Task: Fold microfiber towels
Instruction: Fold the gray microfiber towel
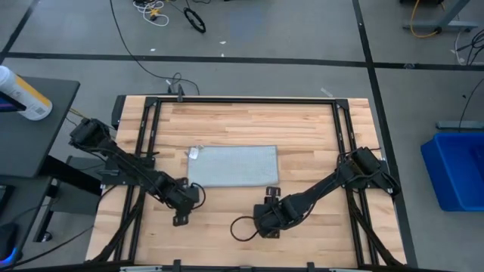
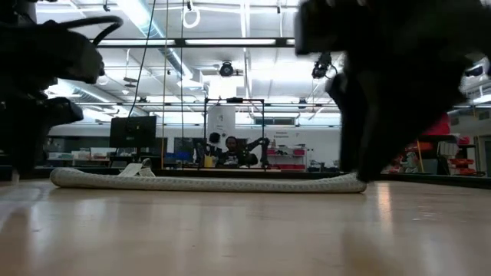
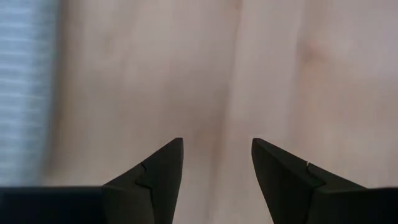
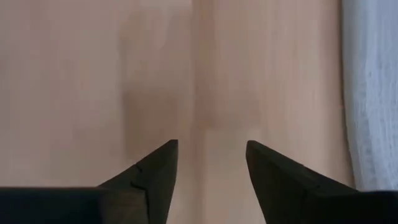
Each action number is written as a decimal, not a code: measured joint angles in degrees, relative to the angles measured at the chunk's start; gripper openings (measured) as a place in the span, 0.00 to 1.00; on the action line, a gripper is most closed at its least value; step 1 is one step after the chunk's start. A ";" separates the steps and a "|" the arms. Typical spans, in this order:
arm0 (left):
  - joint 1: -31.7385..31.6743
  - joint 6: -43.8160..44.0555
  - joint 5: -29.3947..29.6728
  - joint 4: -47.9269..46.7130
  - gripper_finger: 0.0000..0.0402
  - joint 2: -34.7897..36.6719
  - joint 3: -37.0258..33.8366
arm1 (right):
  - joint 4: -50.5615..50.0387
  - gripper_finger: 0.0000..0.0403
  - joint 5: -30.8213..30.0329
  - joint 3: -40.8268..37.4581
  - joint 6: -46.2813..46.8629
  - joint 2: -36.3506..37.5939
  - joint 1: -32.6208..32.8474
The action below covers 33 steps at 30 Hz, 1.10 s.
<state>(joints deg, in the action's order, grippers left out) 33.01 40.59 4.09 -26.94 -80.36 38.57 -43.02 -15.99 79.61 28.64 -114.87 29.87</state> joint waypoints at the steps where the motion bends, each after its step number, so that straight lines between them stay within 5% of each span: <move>1: 0.00 -0.97 2.01 -1.67 0.50 0.00 0.00 | -0.24 0.51 -0.18 -1.31 -0.50 0.00 -0.14; 9: -1.71 -4.64 15.34 -8.96 0.53 0.00 0.00 | 0.78 0.58 -1.55 -10.16 -0.67 0.74 -2.63; 22: -3.77 -0.54 12.25 -10.38 0.61 0.00 3.75 | -26.38 0.66 -7.46 7.18 -2.79 -0.13 -3.76; 33: -3.52 -1.02 11.74 -12.97 0.61 0.00 4.90 | -24.94 0.63 -4.79 5.39 -1.47 -0.17 -6.44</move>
<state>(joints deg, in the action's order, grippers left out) 29.50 39.57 15.84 -39.90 -80.36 43.46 -67.96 -20.78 85.01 27.17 -115.04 23.43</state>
